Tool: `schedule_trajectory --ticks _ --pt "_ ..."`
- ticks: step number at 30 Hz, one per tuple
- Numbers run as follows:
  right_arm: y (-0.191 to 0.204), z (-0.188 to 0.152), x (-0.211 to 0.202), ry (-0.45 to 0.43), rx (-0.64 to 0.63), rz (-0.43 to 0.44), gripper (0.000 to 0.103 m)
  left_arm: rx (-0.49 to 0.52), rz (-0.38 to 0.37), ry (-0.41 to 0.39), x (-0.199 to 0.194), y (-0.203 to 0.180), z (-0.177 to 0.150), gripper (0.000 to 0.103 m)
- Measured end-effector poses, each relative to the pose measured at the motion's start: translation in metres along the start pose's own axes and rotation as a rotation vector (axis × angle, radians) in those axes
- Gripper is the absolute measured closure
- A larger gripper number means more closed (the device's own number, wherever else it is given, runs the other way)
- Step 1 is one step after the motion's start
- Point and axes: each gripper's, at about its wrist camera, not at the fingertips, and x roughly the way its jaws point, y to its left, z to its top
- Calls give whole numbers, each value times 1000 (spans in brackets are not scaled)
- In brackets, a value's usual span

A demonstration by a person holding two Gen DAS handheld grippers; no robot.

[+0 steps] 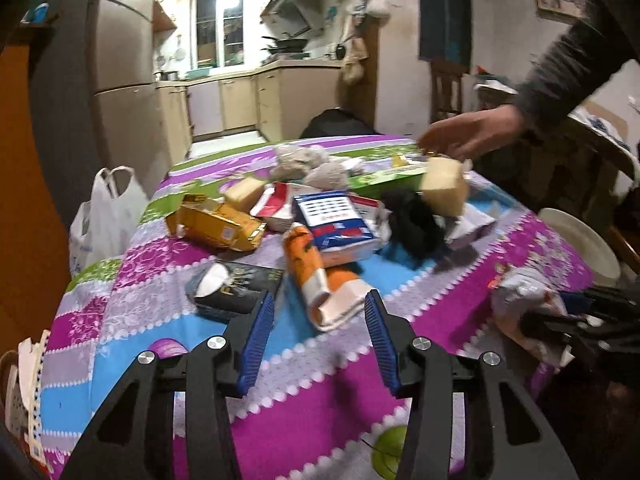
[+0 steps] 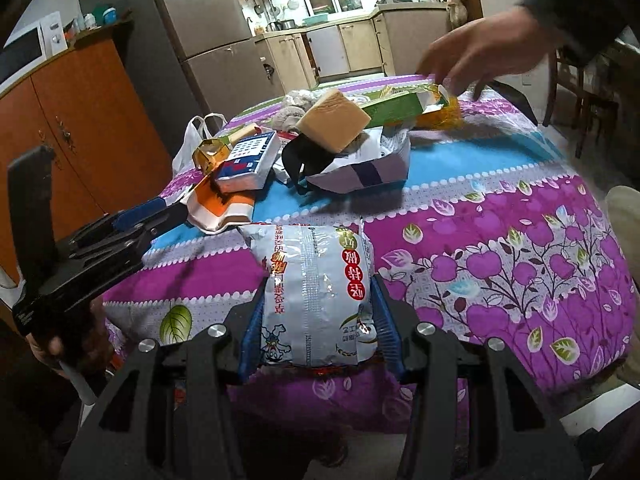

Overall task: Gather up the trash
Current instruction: 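Grasp the orange-and-white tube with the left gripper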

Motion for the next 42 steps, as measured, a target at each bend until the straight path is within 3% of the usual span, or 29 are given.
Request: schedule_trajectory --ticks 8,10,12,14,19,29,36,42 --pt "5 1 4 4 -17 26 56 -43 5 19 26 1 6 55" --pt "6 1 4 4 -18 23 56 -50 0 35 38 2 8 62" --pt "5 1 4 1 -20 20 56 -55 6 75 53 2 7 88" --pt "6 1 2 -2 -22 21 56 -79 5 100 59 6 8 93" --pt "7 0 -3 -11 -30 34 56 -121 18 83 43 17 -3 94" --pt "17 -2 -12 -27 -42 70 56 -201 11 25 -34 26 -19 95" --pt "14 5 -33 -86 -45 45 56 -141 -36 -46 -53 -4 13 95" --pt "-12 19 -76 -179 -16 -53 57 -55 -120 -53 -39 -54 54 95"
